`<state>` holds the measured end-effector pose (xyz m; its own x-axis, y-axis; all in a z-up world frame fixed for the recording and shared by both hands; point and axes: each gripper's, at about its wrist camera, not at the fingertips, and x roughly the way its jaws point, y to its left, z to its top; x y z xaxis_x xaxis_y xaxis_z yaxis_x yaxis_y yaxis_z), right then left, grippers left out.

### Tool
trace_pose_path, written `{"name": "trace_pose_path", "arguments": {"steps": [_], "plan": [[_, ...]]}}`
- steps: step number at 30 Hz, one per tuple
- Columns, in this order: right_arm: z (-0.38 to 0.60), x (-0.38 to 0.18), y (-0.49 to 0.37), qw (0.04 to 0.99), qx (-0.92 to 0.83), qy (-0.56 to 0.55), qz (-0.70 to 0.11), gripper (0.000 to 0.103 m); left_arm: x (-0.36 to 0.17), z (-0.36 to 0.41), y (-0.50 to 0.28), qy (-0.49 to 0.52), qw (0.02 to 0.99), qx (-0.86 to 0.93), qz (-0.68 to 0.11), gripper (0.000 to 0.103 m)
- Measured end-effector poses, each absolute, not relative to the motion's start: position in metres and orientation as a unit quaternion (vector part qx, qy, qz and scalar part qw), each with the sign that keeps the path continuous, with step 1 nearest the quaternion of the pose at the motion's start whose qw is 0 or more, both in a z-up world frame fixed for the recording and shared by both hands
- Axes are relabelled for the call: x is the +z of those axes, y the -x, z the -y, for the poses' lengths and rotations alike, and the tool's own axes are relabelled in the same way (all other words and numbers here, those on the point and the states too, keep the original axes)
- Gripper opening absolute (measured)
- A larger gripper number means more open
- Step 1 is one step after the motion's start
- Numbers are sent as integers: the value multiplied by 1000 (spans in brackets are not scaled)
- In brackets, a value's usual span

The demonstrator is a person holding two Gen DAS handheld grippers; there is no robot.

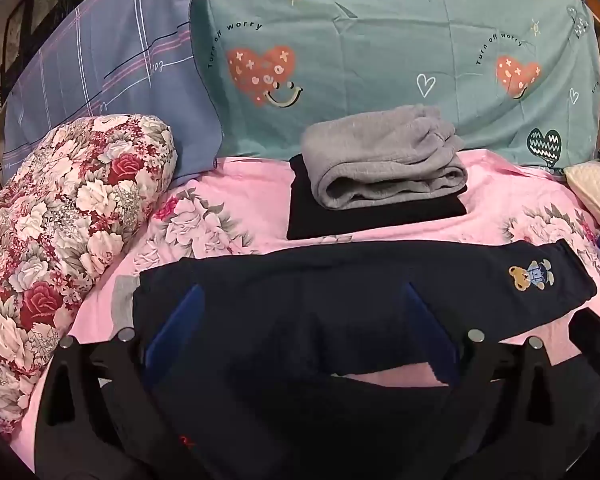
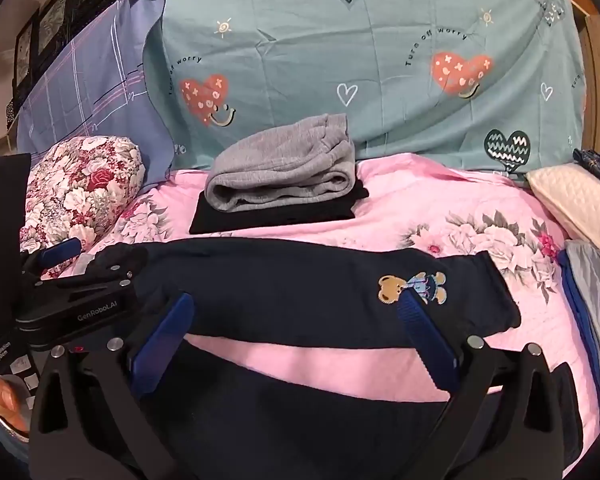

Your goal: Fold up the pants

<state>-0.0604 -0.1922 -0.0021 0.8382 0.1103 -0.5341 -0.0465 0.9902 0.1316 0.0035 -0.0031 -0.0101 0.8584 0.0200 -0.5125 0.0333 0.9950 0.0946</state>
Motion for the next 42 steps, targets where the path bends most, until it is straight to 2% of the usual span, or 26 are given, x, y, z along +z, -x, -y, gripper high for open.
{"name": "trace_pose_path", "arguments": {"steps": [11, 42], "plan": [[197, 3, 65, 966, 35, -67, -248, 102, -11, -4, -10, -53, 959, 2, -278, 100], [198, -6, 59, 959, 41, -76, -269, 102, -15, -9, -14, -51, 957, 13, -285, 100]]}}
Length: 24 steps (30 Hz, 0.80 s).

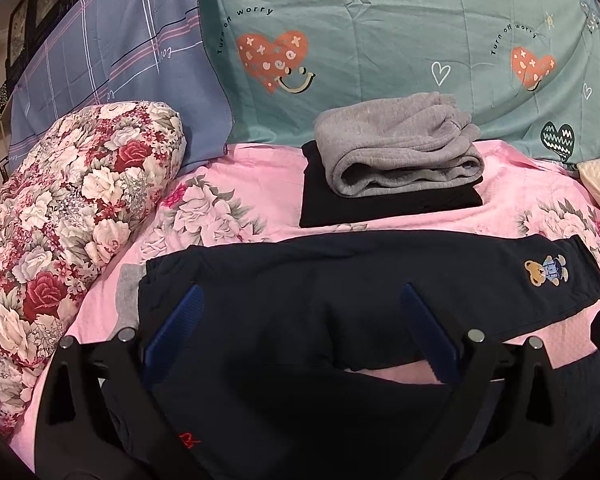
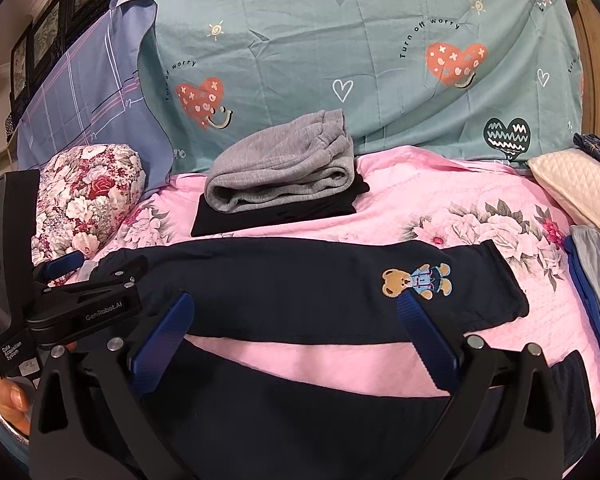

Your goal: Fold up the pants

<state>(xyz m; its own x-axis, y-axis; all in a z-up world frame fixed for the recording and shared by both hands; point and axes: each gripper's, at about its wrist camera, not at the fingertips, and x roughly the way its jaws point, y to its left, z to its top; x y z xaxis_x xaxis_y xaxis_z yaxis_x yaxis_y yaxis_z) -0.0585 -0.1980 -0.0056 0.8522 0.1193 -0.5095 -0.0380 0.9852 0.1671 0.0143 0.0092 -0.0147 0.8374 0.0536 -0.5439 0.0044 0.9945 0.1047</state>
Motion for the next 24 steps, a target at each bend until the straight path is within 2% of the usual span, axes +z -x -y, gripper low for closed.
{"name": "trace_pose_path", "arguments": {"steps": [24], "plan": [[195, -11, 56, 957, 46, -72, -278, 102, -23, -6, -18, -48, 951, 12, -306, 100]]}}
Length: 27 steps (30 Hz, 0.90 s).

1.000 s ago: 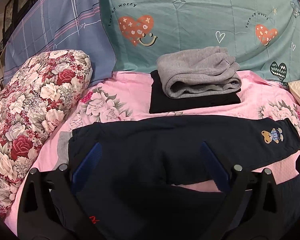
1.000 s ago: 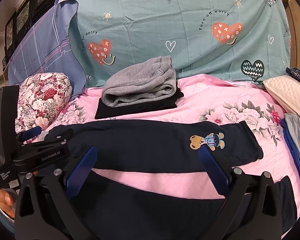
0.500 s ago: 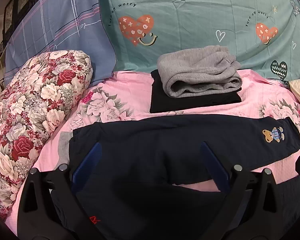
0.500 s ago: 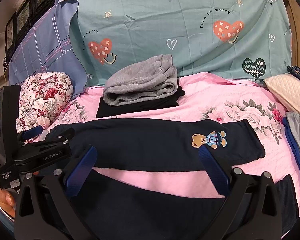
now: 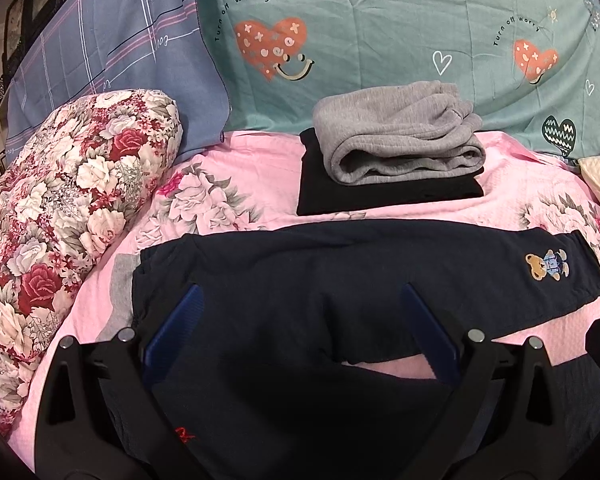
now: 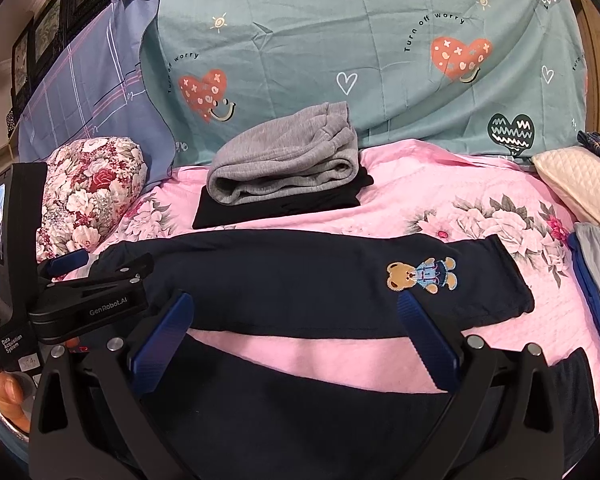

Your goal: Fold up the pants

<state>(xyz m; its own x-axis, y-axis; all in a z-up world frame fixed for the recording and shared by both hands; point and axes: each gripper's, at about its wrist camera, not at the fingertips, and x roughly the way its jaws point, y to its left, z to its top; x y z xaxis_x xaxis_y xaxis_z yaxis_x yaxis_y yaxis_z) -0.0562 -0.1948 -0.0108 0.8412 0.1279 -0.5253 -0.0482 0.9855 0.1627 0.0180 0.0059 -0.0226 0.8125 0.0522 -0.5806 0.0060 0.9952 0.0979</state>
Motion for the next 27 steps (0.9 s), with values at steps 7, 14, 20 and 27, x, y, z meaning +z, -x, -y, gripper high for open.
{"name": "trace_pose_path", "arguments": {"steps": [7, 14, 20, 27], "plan": [[195, -12, 56, 956, 47, -69, -280, 102, -24, -4, -20, -51, 948, 13, -313, 100], [193, -15, 54, 955, 49, -67, -286, 102, -26, -3, -21, -52, 946, 11, -319, 100], [189, -17, 51, 953, 50, -58, -293, 102, -28, -2, -23, -47, 945, 1, -324, 100], [208, 6, 58, 947, 70, -94, -298, 102, -14, -14, -19, -13, 941, -27, -338, 100]]}}
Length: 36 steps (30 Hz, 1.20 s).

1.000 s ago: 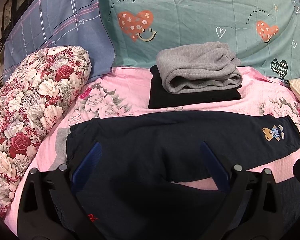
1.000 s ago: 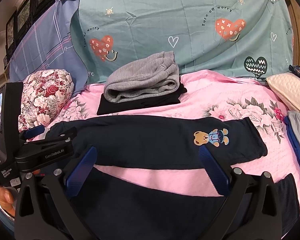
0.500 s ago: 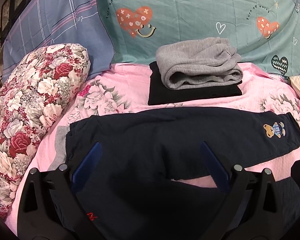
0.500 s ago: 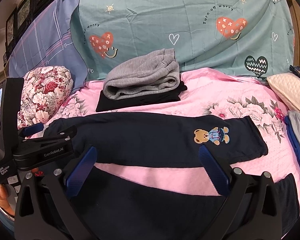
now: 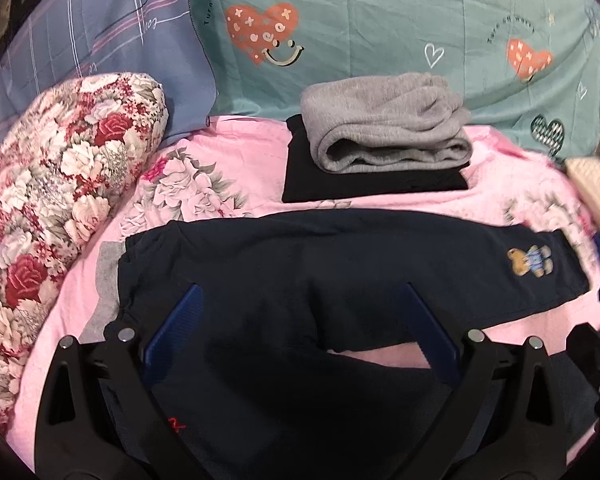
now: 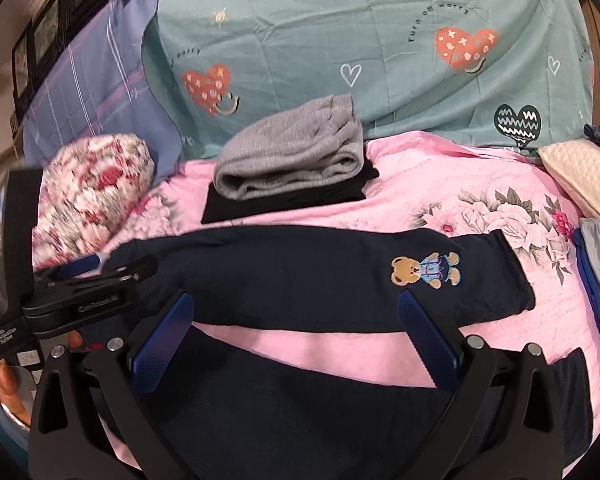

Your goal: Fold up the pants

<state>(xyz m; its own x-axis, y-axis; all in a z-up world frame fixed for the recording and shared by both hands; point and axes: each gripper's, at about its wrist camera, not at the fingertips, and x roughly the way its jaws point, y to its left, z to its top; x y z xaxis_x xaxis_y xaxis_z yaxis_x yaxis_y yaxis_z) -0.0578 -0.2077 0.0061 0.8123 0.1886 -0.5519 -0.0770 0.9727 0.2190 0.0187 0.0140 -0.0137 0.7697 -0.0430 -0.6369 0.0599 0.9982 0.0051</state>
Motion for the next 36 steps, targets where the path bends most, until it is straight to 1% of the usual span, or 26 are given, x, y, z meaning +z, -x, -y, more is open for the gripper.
{"name": "trace_pose_path", "arguments": {"steps": [2, 5, 9, 11, 14, 17, 21, 23, 25, 26, 27, 28, 29, 30, 31, 32, 34, 35, 36], "plan": [[236, 19, 73, 946, 72, -106, -299, 102, -5, -31, -10, 11, 938, -50, -343, 100], [297, 22, 102, 939, 46, -120, -320, 102, -6, -59, 6, -2, 931, -50, -360, 100], [379, 2, 150, 923, -57, -97, -368, 102, -17, -105, 34, -50, 925, -10, -377, 100], [420, -21, 174, 900, -96, -128, -405, 102, -21, -137, 48, -55, 917, 14, -394, 100], [456, -53, 195, 868, -111, -197, -442, 102, -28, -181, 64, -6, 907, 26, -419, 100], [467, -73, 197, 856, -89, -243, -447, 102, -44, -215, 74, 61, 887, 27, -457, 100], [464, -93, 181, 832, -52, -299, -464, 102, -68, -232, 84, 105, 867, 28, -487, 100], [458, -94, 178, 835, -40, -293, -464, 100, -77, -237, 87, 127, 858, 24, -496, 100], [447, -91, 178, 844, -38, -264, -466, 95, -84, -239, 86, 142, 851, 24, -504, 100], [446, -92, 177, 847, -42, -253, -465, 89, -88, -240, 84, 152, 847, 21, -509, 100], [443, -91, 179, 852, -52, -233, -466, 77, -91, -242, 82, 160, 844, 19, -512, 100], [445, -92, 180, 856, -64, -219, -465, 69, -94, -244, 80, 167, 841, 19, -514, 100], [449, -94, 180, 857, -69, -216, -463, 58, -95, -244, 77, 172, 843, 19, -509, 100], [455, -95, 184, 857, -72, -225, -459, 41, -96, -244, 74, 179, 843, 14, -506, 100], [461, -96, 186, 857, -53, -248, -449, 19, -97, -245, 71, 189, 843, 9, -504, 101], [465, -97, 187, 853, -36, -268, -447, 6, -97, -244, 67, 196, 841, 6, -503, 101], [464, -97, 186, 852, -38, -265, -451, 6, -98, -239, 59, 202, 840, 2, -504, 101], [461, -96, 184, 852, -35, -257, -455, 12, -98, -236, 55, 205, 838, -2, -505, 101], [459, -95, 183, 851, -37, -254, -458, 32, -98, -235, 51, 208, 837, -3, -506, 101]]}}
